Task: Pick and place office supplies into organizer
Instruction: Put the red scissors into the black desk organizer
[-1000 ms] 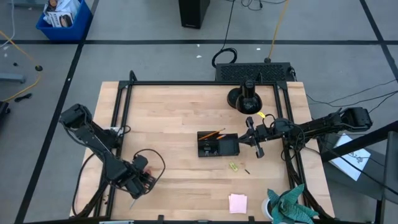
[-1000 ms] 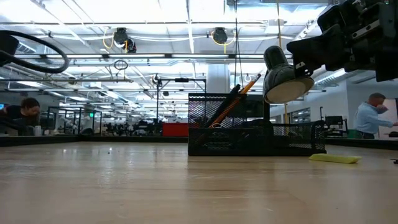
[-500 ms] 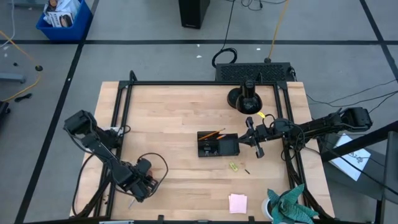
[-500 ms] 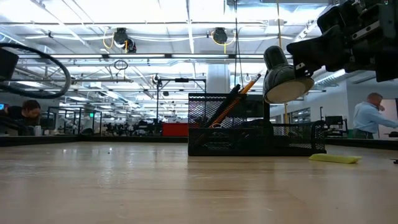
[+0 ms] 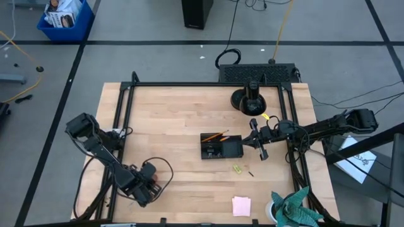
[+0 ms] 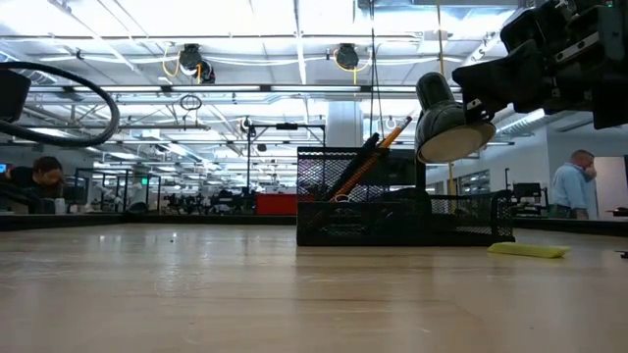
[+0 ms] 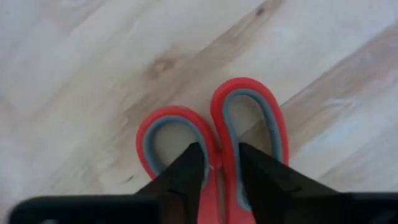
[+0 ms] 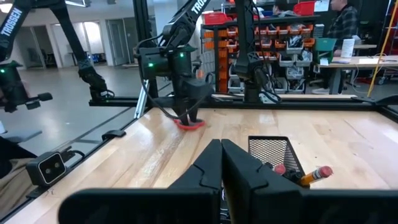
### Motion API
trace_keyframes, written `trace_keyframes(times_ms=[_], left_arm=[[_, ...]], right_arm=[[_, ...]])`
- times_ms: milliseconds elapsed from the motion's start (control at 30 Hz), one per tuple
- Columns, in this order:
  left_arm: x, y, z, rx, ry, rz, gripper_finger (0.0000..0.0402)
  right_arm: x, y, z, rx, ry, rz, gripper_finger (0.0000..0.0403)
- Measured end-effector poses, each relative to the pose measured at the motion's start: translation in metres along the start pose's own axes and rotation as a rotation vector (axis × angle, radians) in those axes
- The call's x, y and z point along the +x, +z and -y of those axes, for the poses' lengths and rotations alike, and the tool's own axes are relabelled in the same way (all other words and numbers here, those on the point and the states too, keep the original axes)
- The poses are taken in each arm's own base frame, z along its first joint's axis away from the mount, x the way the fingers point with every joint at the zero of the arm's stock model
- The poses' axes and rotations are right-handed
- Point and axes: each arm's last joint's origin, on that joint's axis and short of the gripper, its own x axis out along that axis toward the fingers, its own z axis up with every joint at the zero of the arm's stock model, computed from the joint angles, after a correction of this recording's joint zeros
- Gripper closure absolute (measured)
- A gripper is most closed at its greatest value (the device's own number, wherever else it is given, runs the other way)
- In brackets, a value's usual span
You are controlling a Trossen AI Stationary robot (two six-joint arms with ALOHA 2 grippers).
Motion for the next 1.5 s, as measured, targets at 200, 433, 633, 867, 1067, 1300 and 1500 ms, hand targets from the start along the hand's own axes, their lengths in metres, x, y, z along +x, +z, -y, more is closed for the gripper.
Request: trace_keyframes(times_ms=[200,433,633,867,1067,1300,1500], left_arm=[[0.001,0.005,0.0,0.149,-0.031,0.184,0.0348],[-0.022,0.023,0.001,0.259,-0.116,0.53,0.0358],[-0.062,0.049,0.002,0.351,-0.181,0.843,0.0384],[-0.117,0.085,0.012,0.521,-0.333,1.017,0.0381],[-0.153,0.129,0.02,0.7,-0.493,1.239,0.0393],[-0.141,0.199,0.01,0.782,-0.543,1.266,0.0377],[-0.124,0.245,0.01,0.842,-0.771,1.329,0.0386]], right_arm=[[0.0,0.0,0.0,0.001,0.0,0.0,0.0403],[0.0,0.0,0.0,0.0,0.0,0.005,0.0403],[0.0,0.001,0.0,0.004,0.0,0.009,0.0403],[0.0,0.001,0.0,0.009,0.0,0.015,0.0403],[0.0,0.002,0.0,0.01,-0.005,0.016,0.0403],[0.0,0.002,0.002,0.031,-0.055,0.019,0.0403],[0.0,0.002,0.002,0.023,-0.055,0.019,0.0403]])
